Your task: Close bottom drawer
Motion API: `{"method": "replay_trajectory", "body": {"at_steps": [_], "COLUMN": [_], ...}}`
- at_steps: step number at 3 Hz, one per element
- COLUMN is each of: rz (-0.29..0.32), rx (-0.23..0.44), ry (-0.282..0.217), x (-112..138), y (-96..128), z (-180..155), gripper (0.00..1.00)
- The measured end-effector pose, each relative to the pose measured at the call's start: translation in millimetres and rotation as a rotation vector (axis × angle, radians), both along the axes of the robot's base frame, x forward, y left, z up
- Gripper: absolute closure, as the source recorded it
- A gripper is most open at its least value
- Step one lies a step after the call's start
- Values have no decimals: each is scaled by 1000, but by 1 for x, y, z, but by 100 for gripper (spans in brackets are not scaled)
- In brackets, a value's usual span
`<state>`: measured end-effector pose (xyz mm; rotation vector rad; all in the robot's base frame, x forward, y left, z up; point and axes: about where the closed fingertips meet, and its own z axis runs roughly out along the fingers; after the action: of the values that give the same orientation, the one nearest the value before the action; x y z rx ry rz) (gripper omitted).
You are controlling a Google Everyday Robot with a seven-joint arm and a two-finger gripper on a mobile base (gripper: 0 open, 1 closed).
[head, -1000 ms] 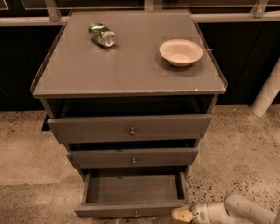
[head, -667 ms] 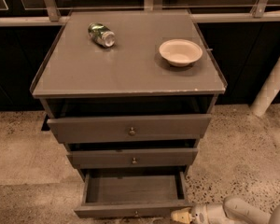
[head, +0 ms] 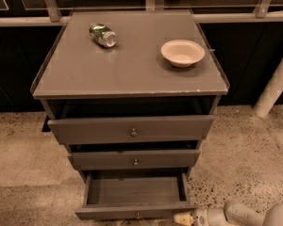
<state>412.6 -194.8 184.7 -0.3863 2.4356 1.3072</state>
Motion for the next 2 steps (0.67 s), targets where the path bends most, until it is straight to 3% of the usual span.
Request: {"method": "replay_trajectory", "body": {"at_steps": [2], "rz": [-58], "rx": [-56], "ry": [-3], "x": [29], "y": [-20], "z": [-15], "gripper": [100]}}
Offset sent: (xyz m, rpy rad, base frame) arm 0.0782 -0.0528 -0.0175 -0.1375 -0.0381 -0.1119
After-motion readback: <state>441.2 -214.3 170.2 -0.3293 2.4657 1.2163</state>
